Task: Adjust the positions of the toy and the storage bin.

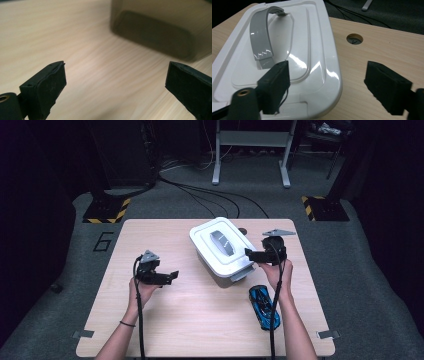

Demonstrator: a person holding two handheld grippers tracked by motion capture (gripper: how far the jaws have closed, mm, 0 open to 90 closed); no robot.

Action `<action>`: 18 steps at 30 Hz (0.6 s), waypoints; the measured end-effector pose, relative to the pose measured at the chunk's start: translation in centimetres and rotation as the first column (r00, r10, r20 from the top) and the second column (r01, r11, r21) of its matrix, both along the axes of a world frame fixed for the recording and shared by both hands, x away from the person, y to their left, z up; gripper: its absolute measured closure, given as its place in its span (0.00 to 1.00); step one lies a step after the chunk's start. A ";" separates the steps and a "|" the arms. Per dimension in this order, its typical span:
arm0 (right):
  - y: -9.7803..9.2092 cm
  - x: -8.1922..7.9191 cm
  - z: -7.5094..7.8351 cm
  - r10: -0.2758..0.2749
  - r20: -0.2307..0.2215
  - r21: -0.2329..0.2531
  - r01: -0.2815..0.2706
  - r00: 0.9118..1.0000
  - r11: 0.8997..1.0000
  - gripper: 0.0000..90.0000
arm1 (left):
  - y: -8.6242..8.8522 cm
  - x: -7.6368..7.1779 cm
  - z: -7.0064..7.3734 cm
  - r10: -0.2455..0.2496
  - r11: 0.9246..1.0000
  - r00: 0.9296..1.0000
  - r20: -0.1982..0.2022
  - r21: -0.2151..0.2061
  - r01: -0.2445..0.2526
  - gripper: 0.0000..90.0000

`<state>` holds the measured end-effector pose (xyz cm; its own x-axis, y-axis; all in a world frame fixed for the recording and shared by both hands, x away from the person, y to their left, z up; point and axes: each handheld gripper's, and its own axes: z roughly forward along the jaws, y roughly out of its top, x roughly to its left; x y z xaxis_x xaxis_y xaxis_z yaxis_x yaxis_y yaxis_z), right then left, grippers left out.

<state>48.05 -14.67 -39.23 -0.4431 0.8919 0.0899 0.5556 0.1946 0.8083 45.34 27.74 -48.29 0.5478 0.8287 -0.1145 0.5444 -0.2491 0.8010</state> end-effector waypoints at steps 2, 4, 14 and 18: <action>0.3 0.0 0.1 0.017 0.003 -0.012 -0.017 1.000 1.000 0.16 | 1.0 -0.4 -1.3 0.020 1.000 0.999 -0.040 0.011 -0.020 0.01; 0.7 0.0 0.2 0.022 -0.005 -0.020 -0.022 1.000 1.000 0.14 | 1.9 -0.7 -2.3 0.042 0.999 0.997 -0.068 0.009 -0.041 0.00; 2.9 0.0 1.1 0.079 -0.001 -0.065 -0.079 0.997 0.995 0.02 | 3.0 -1.0 -4.5 0.066 0.998 0.994 -0.092 0.016 -0.065 0.00; 3.6 0.2 1.6 0.094 0.008 -0.074 -0.093 0.996 0.993 0.01 | 2.9 -1.4 -4.6 0.062 0.996 0.995 -0.078 0.062 -0.057 0.01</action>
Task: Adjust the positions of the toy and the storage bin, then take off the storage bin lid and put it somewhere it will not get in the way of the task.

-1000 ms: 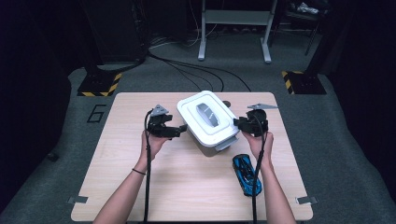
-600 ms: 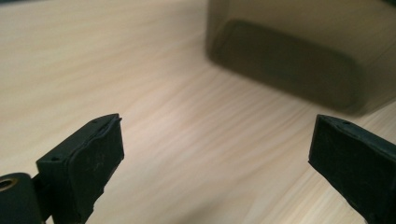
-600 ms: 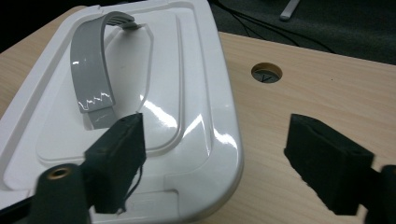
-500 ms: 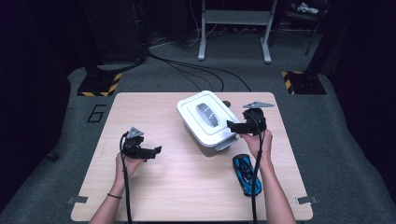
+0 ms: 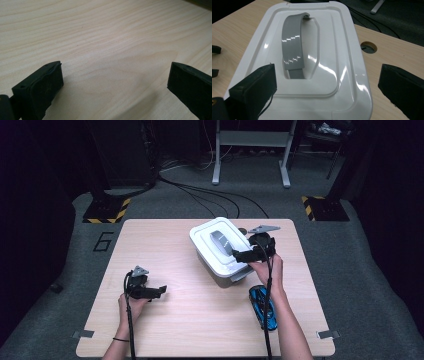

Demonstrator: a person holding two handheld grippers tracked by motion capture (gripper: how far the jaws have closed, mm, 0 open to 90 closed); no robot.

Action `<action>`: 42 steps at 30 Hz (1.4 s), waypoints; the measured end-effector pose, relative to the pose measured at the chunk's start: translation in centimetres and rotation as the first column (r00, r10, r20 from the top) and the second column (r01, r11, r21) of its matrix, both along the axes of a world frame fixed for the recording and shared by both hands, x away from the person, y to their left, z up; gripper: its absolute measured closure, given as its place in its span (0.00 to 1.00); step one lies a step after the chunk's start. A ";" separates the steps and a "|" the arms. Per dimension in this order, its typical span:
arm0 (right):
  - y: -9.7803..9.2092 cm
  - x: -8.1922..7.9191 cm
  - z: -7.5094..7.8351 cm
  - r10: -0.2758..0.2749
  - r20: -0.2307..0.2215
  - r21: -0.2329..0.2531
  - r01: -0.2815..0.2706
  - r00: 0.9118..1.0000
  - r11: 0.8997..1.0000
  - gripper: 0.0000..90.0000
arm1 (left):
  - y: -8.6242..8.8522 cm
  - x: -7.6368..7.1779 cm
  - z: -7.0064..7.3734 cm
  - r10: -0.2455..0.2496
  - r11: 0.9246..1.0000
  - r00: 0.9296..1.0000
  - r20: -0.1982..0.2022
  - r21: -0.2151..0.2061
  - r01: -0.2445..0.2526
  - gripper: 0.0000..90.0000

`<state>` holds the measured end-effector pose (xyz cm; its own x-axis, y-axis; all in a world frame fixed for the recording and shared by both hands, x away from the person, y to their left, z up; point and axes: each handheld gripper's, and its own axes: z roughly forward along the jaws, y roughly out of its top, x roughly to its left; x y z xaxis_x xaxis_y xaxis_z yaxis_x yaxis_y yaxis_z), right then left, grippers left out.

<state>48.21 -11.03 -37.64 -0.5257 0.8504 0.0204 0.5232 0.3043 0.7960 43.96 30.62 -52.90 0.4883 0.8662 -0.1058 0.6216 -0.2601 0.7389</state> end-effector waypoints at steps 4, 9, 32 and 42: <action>1.2 0.3 0.6 0.013 0.006 -0.010 -0.013 1.000 1.000 0.00 | -0.4 0.0 0.0 -0.009 0.998 1.000 0.010 0.066 0.009 0.00; 3.2 0.6 1.2 0.037 0.011 -0.028 -0.037 0.999 0.999 0.00 | -0.7 0.0 -0.1 -0.024 0.994 1.000 0.021 0.109 0.021 0.00; 7.8 3.4 1.0 0.041 -0.002 -0.163 -0.041 0.999 0.986 0.73 | -0.7 -0.1 -0.1 -0.027 0.993 1.000 0.015 0.115 0.025 0.00; 7.6 2.5 2.5 0.049 0.064 -0.142 -0.039 0.997 0.989 0.74 | -0.7 -0.1 -0.1 -0.026 0.993 1.000 0.015 0.113 0.025 0.00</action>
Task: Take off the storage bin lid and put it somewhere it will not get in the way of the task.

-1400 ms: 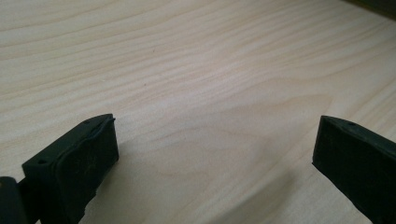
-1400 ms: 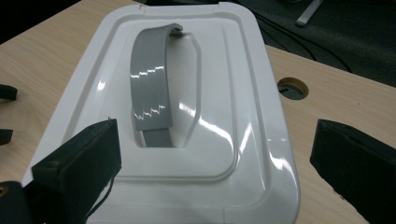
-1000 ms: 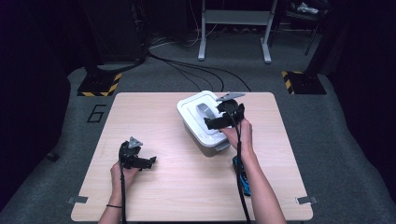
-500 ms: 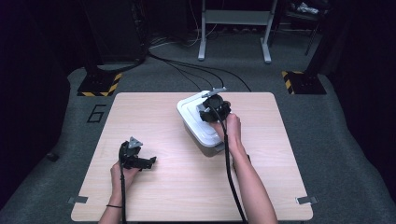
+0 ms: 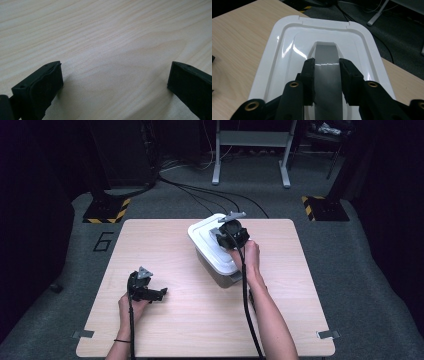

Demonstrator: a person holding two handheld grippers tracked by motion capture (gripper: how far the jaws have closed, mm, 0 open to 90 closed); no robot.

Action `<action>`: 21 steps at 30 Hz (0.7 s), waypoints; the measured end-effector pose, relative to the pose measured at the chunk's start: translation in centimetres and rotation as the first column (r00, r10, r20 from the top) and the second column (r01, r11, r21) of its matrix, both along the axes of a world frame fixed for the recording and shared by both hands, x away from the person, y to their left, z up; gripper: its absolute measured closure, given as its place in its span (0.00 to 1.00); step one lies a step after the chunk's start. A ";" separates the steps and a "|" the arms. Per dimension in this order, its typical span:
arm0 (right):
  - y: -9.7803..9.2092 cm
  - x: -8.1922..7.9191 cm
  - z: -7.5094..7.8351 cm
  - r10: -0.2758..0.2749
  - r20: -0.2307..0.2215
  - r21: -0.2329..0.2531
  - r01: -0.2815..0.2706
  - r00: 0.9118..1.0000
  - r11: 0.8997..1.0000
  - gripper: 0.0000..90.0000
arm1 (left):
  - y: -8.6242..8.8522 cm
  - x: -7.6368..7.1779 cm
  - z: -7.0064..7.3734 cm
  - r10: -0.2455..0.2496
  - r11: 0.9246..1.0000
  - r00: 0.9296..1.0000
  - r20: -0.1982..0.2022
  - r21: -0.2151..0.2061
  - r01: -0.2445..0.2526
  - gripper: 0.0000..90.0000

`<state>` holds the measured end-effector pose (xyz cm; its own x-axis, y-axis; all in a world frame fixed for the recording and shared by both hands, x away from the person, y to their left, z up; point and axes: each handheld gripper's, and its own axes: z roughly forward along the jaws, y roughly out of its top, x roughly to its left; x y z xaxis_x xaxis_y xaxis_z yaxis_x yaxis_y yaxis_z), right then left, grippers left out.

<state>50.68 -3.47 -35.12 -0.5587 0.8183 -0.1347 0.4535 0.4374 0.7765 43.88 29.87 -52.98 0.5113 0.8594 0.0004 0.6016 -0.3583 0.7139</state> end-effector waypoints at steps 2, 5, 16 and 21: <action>0.0 -0.3 0.7 0.009 0.020 -0.005 -0.009 1.000 1.000 0.74 | 0.0 0.0 0.0 0.002 1.000 1.000 0.001 -0.002 -0.002 0.00; -0.2 -0.4 1.1 0.007 0.013 -0.002 -0.007 1.000 1.000 0.74 | 0.0 0.0 0.0 -0.007 1.000 1.000 -0.009 0.005 0.007 0.00; -1.9 -0.9 2.0 -0.012 0.035 0.047 0.010 0.999 0.999 0.74 | 0.0 0.0 0.0 -0.005 1.000 1.000 -0.009 0.004 0.005 0.00; -3.2 -1.2 2.7 -0.035 0.045 0.058 0.033 0.998 0.998 0.74 | 0.1 0.0 0.0 -0.010 1.000 1.000 -0.006 0.010 0.010 0.00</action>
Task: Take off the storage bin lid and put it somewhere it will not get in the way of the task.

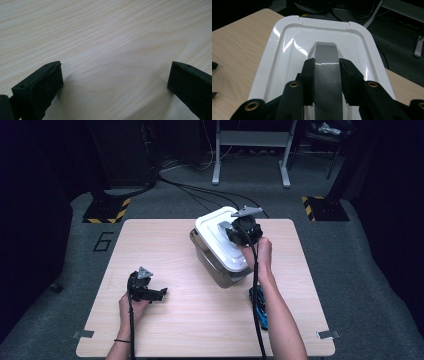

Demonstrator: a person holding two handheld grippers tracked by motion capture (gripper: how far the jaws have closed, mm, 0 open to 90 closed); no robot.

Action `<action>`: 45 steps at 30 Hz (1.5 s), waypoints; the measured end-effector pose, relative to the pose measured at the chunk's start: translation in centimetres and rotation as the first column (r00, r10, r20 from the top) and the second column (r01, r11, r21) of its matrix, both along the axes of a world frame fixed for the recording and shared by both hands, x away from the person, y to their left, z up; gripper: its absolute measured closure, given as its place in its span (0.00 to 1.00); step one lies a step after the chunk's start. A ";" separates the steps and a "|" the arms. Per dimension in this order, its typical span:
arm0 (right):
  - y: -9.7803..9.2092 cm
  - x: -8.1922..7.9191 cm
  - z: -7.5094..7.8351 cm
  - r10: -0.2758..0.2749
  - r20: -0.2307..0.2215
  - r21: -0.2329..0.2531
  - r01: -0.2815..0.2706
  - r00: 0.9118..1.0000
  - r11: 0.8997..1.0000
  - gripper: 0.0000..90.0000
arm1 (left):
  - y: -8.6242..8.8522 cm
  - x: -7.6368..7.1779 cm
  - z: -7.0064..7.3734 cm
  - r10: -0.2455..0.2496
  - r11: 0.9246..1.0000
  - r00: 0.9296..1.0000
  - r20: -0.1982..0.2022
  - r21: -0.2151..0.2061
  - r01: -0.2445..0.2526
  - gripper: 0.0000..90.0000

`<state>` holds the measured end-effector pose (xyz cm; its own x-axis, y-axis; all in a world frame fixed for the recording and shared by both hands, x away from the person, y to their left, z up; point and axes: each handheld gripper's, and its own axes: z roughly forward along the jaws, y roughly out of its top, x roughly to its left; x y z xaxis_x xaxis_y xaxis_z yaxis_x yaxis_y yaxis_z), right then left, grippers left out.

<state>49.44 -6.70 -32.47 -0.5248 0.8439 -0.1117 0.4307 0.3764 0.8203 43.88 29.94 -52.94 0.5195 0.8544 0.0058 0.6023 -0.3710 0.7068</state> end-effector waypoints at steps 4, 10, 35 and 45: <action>-0.6 -0.1 0.2 -0.006 0.008 0.002 0.006 1.000 1.000 0.74 | 0.0 0.0 0.0 -0.002 1.000 1.000 0.003 0.006 0.002 0.00; -2.3 -0.3 0.7 -0.042 0.015 0.010 0.042 0.999 0.999 0.74 | 0.0 0.0 0.0 -0.001 1.000 1.000 0.003 0.004 0.001 0.00; -10.4 -0.1 -0.8 -0.249 0.003 0.033 0.249 0.968 0.968 0.74 | -0.1 0.0 0.0 0.011 1.000 1.000 0.007 -0.008 -0.011 0.00; -13.1 0.3 -2.2 -0.341 -0.022 0.032 0.342 0.940 0.939 0.74 | -0.1 0.0 0.0 0.011 1.000 1.000 0.007 -0.008 -0.011 0.00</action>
